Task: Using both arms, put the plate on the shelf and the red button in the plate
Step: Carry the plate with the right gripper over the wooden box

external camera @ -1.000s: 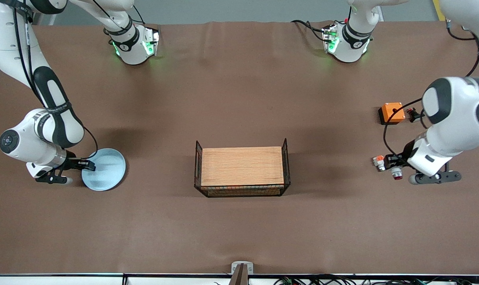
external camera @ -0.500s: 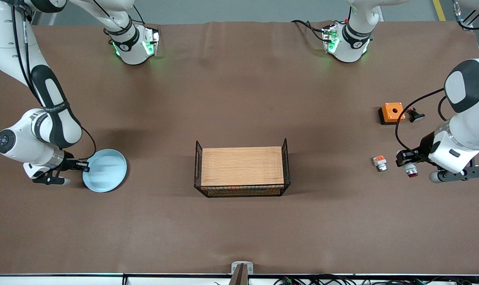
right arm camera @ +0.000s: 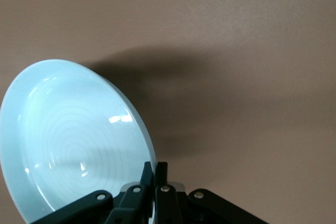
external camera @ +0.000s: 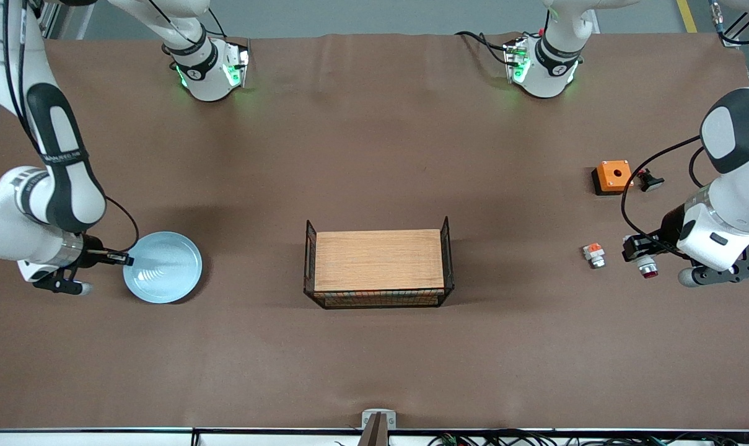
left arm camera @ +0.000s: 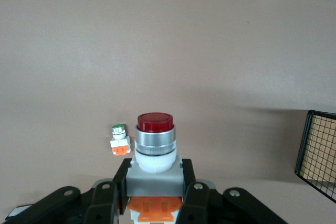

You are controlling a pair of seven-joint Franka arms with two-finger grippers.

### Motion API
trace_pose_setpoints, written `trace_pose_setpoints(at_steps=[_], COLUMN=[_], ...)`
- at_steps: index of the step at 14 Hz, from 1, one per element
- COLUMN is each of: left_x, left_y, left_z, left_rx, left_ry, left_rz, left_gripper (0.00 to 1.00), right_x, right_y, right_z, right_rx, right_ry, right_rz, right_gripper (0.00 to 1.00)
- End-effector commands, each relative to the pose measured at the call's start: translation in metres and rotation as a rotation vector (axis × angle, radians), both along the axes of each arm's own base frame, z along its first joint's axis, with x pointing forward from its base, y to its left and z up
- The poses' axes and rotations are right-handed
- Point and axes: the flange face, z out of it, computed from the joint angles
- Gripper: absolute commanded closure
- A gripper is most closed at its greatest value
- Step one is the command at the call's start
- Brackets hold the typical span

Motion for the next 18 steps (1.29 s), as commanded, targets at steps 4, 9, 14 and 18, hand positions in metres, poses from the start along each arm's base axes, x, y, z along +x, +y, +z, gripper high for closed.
trace_pose_setpoints(at_steps=[4,9,14,18], left_x=[-0.018,-0.033,-0.049,-0.062], left_y=[-0.039,-0.106,-0.174,-0.212], left_z=[0.033,0.058,0.079,0.079], left_rx=[-0.029,-0.064,-0.123,-0.145], left_ry=[0.013,0.026,0.032,0.063], left_rz=[0.011,0.103,0.338,0.56], left_gripper=[0.61,0.61,0.61,0.61], right_x=[-0.012,-0.051,-0.073,-0.089], right_y=[0.074,0.158,0.291,0.395], right_z=[0.176,0.289,0.31,0.304], right_rx=[-0.01,-0.065,-0.095,-0.046], right_ry=[0.122,0.164,0.142,0.087], right_rz=[-0.263,-0.586,-0.885,-1.079], right_gripper=[1.0,1.0,1.0,1.0])
